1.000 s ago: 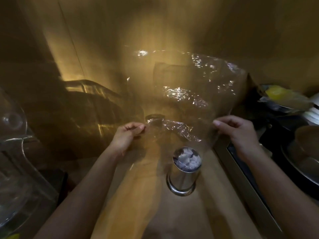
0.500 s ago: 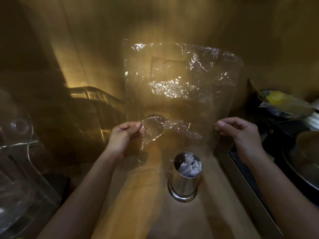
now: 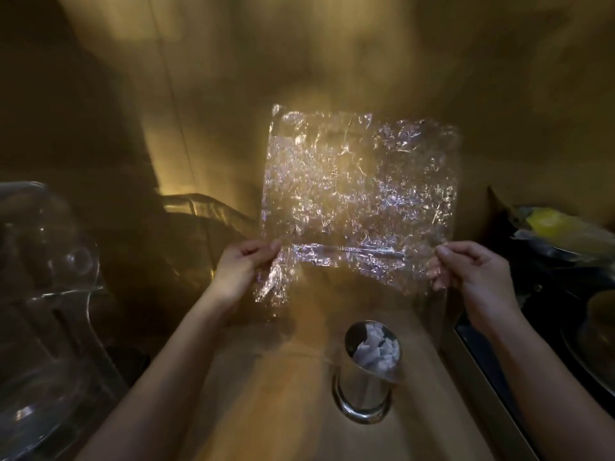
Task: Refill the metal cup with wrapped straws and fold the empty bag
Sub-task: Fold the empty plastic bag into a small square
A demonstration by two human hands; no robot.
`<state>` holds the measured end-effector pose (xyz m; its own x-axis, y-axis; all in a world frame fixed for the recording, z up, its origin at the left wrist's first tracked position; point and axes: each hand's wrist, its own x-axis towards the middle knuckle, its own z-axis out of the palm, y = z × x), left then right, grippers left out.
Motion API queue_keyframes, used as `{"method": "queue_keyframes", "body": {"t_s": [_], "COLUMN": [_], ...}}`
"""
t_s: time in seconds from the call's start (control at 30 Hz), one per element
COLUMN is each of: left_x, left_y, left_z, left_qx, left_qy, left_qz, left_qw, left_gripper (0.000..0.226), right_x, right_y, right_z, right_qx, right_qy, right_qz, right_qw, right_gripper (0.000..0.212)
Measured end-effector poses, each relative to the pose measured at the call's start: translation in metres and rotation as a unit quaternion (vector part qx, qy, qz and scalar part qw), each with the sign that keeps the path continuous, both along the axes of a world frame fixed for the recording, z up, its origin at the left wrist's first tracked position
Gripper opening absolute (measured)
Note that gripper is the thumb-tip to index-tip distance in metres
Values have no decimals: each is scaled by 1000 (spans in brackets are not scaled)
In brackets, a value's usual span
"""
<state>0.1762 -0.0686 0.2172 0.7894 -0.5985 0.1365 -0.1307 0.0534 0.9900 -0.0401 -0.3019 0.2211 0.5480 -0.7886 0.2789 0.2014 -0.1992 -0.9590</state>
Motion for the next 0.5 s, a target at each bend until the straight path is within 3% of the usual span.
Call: {"method": "queue_keyframes", "body": {"t_s": [0.17,0.27,0.5], "left_x": [4,5,8], "left_y": [9,18,32], "left_z": [2,7,10], "left_qx": [4,0,-32], "left_qy": [-16,5,-19], "left_qz": [19,-2,10], "left_qw": [1000,1000,999], "left_gripper": [25,5,19], "right_x": [5,6,10], "right_y": [1,-1,-3], "right_z": [3,3,3], "right_qx": [-7,-13,9], "right_qy": [0,-2,-9], "right_qz": [12,28,112], "right_qw": [1000,1000,994], "right_gripper": [9,8,9]}}
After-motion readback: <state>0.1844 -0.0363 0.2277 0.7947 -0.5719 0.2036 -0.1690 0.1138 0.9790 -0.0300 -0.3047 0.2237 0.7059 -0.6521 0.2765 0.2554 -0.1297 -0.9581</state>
